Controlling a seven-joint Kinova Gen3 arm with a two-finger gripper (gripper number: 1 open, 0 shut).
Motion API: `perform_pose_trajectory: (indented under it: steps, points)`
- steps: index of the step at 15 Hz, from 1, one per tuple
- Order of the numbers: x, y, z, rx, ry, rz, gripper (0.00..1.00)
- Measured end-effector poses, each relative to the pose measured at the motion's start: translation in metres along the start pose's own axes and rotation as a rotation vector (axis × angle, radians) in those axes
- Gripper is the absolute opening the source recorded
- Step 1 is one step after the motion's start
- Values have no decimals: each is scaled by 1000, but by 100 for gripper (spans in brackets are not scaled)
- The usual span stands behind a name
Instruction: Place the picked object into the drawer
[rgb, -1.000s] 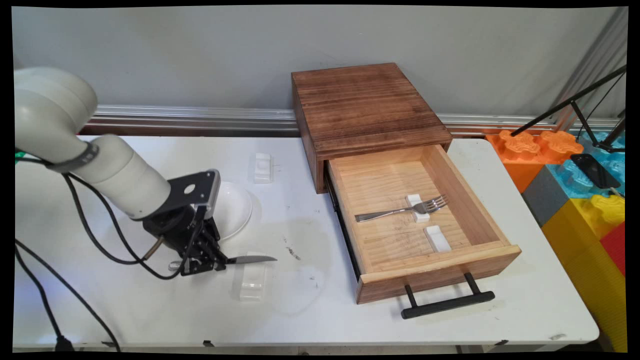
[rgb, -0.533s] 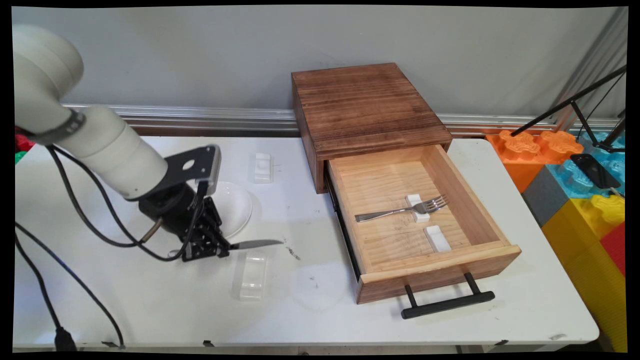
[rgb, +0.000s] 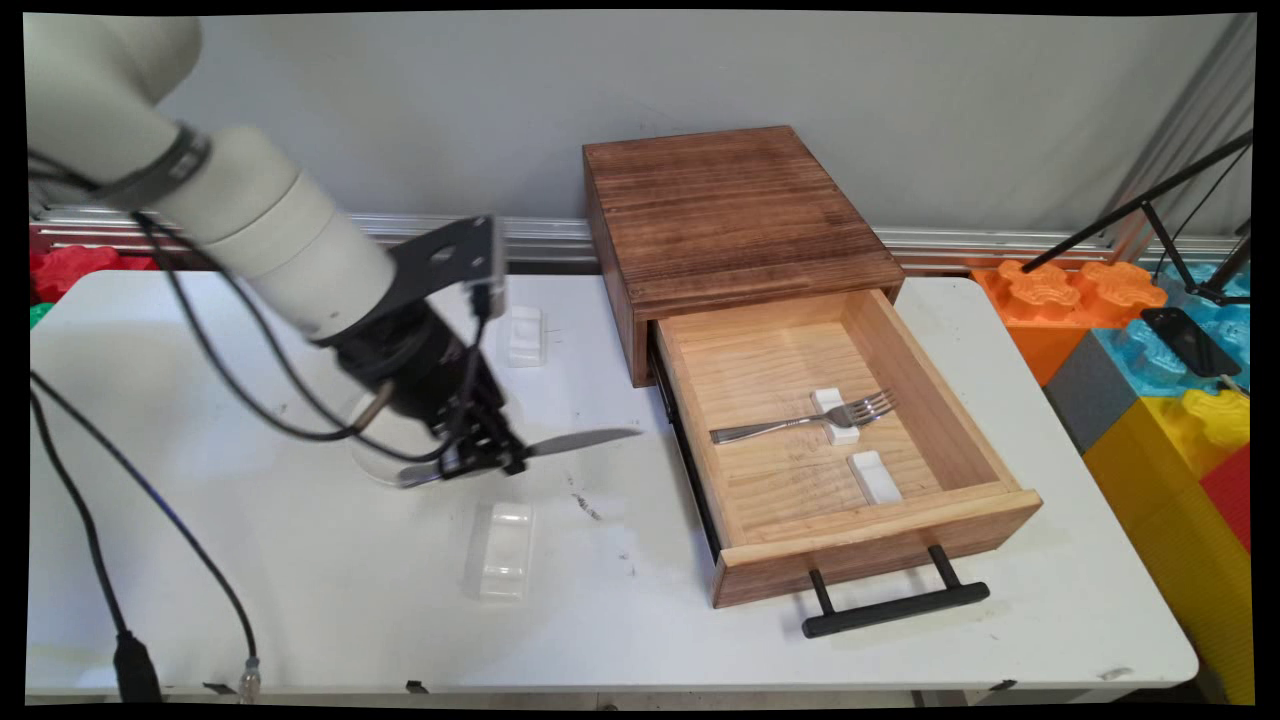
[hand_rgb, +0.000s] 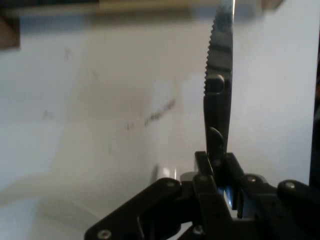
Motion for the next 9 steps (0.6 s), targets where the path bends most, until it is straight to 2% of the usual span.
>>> perform_pose_trajectory:
  steps: [6,9]
  points:
    - [69,2,-2,1,46,-23,0]
    - [95,3,1,-5,58,-30,0]
